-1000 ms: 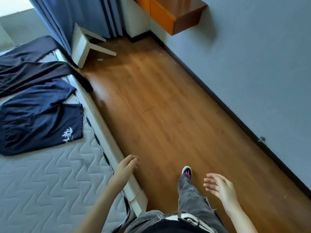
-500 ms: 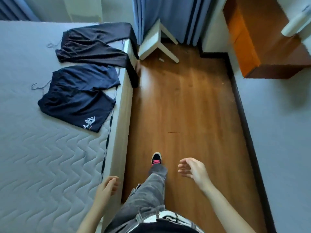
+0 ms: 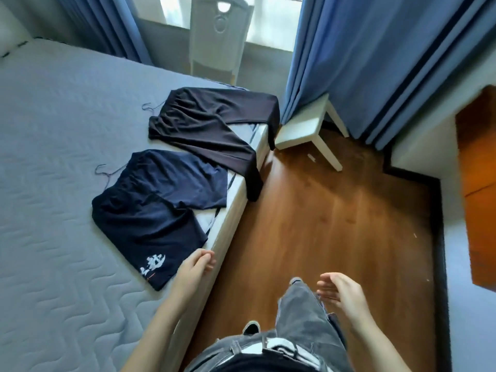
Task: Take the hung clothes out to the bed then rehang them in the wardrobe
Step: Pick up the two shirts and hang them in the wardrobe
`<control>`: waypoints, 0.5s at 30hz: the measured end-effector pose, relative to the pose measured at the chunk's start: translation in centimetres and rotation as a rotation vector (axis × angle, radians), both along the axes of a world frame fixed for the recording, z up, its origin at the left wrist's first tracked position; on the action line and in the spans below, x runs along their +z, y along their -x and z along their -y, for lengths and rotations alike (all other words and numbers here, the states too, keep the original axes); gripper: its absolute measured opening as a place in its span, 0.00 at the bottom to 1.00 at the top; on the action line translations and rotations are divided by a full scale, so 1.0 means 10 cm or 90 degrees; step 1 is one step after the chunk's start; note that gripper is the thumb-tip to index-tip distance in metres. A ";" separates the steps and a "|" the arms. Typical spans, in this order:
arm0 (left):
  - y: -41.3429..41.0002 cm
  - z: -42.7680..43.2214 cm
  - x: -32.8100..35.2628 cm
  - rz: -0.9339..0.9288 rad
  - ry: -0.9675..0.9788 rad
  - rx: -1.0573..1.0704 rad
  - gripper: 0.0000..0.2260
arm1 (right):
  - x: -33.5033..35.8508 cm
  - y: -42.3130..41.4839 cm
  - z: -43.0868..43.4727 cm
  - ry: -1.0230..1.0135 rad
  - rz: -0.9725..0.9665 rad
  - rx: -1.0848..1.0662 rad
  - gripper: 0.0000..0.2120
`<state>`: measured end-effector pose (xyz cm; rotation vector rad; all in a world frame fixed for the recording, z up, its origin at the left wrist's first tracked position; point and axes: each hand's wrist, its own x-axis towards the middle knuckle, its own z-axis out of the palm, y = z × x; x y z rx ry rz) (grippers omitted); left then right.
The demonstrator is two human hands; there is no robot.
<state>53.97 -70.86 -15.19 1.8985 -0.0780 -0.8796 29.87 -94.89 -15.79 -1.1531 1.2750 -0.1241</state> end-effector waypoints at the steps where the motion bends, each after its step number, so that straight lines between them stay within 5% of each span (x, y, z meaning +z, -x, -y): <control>1: -0.13 0.21 0.01 0.006 0.005 0.010 0.09 | -0.03 -0.13 0.24 0.005 -0.010 0.009 0.12; 7: -0.84 1.31 -0.13 -0.027 -0.006 0.157 0.10 | -0.19 -1.31 1.75 0.018 -0.037 0.125 0.11; 15: -1.33 1.71 -0.18 -0.052 -0.067 0.449 0.10 | 0.02 -3.52 2.91 0.051 0.023 0.420 0.13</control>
